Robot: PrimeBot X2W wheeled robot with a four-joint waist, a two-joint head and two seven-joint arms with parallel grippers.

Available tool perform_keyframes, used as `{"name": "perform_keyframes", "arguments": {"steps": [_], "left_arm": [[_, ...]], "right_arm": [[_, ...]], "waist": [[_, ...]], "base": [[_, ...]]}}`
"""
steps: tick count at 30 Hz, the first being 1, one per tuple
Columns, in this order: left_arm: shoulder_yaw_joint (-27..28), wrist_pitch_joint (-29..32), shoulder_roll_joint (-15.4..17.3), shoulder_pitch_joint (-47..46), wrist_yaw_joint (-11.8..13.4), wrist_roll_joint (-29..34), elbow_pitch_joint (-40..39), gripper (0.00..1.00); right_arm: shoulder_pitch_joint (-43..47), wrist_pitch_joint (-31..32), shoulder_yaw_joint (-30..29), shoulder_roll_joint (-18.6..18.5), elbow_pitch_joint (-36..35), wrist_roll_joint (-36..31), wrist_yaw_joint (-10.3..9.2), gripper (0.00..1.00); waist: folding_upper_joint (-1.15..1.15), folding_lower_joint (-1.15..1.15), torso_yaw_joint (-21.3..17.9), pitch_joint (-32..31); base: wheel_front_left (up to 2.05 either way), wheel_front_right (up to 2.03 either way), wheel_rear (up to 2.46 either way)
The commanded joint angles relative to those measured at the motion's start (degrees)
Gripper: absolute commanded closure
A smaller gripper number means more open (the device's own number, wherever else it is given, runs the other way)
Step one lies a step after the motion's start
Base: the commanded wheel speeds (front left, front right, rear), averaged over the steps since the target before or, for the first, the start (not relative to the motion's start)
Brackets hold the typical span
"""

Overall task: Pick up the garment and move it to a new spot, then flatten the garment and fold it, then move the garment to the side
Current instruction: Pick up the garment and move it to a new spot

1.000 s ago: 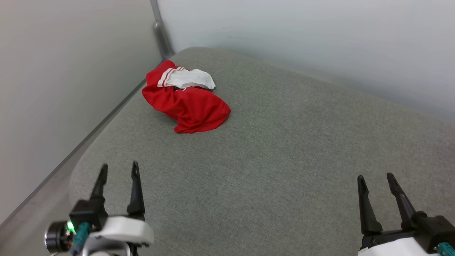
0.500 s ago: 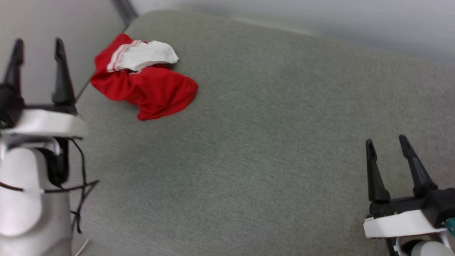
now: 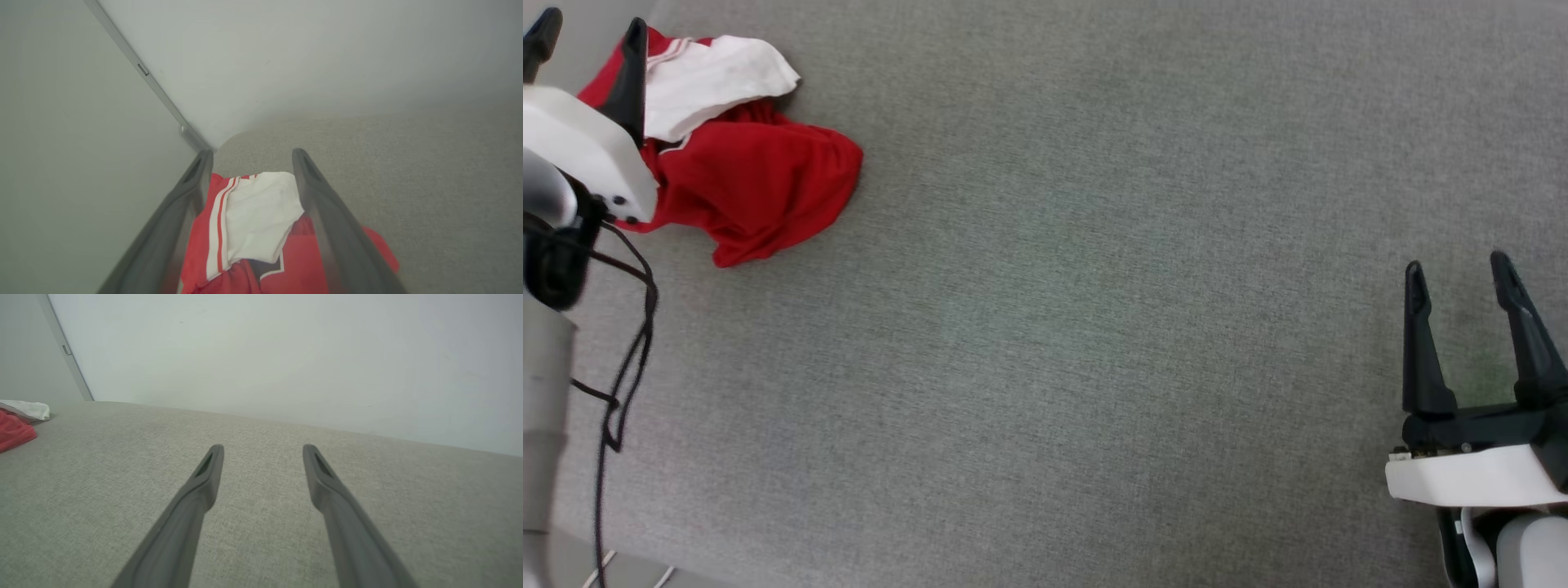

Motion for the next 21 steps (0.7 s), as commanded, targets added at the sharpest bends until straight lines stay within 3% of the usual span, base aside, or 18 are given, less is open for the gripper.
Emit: {"name": "perform_keyframes", "arguments": {"steps": [1,7,11,17,21], "left_arm": [[-1.62,2.34,2.09,-1.21,0.07,-2.49,-0.28,0.0],[-13.23,20.6,9.56,-3.38,0.05,-16.31,-3.07,0.0],[-18.13,31.15,12.38,-4.21,0.04,-22.52,-4.75,0.0],[-21.64,41.15,14.07,-4.48,0.04,-26.75,-2.59,0.0],[-22.78,43.54,13.3,-3.26,0.04,-27.97,-0.92,0.0]], "right_arm": [[-1.23,-0.14,0.18,-0.21,-0.49,0.06,-0.02,0.0],[-2.72,-0.14,0.28,-0.49,-1.19,0.11,-0.02,0.0],[-3.57,-0.14,0.05,-0.49,-1.5,0.28,-0.02,0.0],[-4.97,-0.14,0.22,-0.37,-1.11,0.75,-0.02,0.0],[-5.64,-0.14,0.21,-0.24,-0.93,0.79,-0.02,0.0]], "waist": [[0.0,-0.02,-1.06,1.23],[0.0,-0.02,-2.47,3.66],[0.0,-0.02,-3.17,5.46],[0.0,-0.02,-4.72,7.96],[0.0,-0.02,-5.47,8.77]], "base": [[0.0,0.0,0.0],[0.0,0.0,0.0],[0.0,0.0,0.0],[0.0,0.0,0.0],[0.0,0.0,0.0]]}}
